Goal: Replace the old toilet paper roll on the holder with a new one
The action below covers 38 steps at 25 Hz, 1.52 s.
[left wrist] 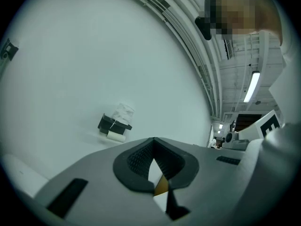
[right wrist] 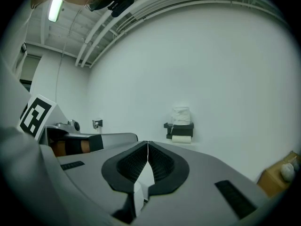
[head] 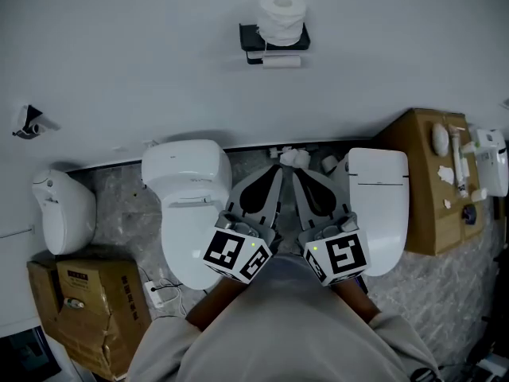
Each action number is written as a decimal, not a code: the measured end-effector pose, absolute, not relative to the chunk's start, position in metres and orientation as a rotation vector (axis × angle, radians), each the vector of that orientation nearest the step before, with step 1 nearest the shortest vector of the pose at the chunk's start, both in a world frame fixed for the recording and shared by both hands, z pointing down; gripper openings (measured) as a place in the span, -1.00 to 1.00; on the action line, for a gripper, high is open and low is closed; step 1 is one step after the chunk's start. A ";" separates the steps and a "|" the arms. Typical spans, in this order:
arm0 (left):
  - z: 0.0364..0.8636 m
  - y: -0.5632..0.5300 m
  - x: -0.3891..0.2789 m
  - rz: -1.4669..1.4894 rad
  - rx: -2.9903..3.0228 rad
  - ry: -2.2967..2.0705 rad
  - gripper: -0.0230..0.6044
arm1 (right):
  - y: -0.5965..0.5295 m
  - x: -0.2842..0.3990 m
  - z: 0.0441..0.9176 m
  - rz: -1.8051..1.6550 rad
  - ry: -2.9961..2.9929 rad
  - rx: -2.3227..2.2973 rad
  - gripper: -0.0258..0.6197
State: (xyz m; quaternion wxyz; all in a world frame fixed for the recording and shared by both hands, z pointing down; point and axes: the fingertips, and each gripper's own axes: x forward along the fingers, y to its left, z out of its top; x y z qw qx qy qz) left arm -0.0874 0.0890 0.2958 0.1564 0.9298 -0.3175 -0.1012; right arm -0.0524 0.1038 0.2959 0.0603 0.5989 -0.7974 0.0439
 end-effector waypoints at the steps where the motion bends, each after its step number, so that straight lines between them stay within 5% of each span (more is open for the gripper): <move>1: 0.293 0.082 -0.088 -0.293 2.672 -0.894 -0.92 | 0.096 -0.055 0.293 0.119 -2.412 1.815 -0.87; 19: 0.283 0.005 -0.098 -0.369 2.670 -0.844 -0.92 | 0.014 -0.072 0.282 0.029 -2.368 1.814 -0.87; 38: 0.309 -0.099 -0.012 -0.253 2.612 -0.897 -0.92 | -0.088 0.011 0.307 0.131 -2.383 1.782 -0.87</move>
